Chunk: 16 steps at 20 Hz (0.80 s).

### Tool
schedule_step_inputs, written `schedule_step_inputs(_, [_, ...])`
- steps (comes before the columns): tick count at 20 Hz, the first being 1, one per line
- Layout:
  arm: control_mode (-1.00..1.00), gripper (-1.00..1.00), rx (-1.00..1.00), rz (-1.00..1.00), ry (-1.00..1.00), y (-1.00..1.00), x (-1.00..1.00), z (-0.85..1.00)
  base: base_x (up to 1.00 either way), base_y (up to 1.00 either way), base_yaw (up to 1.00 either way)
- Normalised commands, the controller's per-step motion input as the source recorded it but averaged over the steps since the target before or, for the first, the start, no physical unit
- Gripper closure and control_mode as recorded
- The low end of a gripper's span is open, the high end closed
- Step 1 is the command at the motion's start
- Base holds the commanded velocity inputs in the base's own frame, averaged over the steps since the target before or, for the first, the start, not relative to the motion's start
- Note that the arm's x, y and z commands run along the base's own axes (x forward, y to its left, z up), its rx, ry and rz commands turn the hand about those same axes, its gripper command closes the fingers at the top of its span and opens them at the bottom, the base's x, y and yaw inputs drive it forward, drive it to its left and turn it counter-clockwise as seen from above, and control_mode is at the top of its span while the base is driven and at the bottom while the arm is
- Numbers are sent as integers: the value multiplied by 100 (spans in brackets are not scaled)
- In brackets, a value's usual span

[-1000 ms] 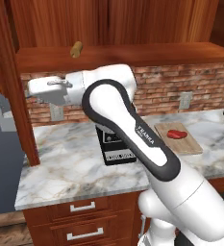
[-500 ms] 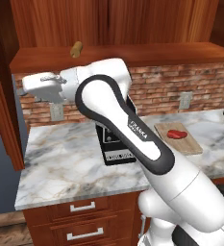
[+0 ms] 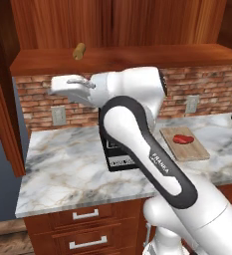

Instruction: Open the cabinet, retrieve the rolling pin, and place it next to the meat on the cutting board to prepare for tenderizing.

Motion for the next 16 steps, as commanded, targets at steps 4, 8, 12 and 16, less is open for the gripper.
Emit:
schedule_step_inputs(4, [-100,-100,0,-35,9,-61,4,18,0,0,0])
schedule_step_inputs(8, [-100,-100,0,-34,13,-58,18,25,0,0,0])
schedule_step_inputs(12, [-100,-100,-1,-32,16,-54,21,26,0,0,0])
schedule_step_inputs(16, [-100,-100,-3,-28,19,-46,24,16,0,0,0])
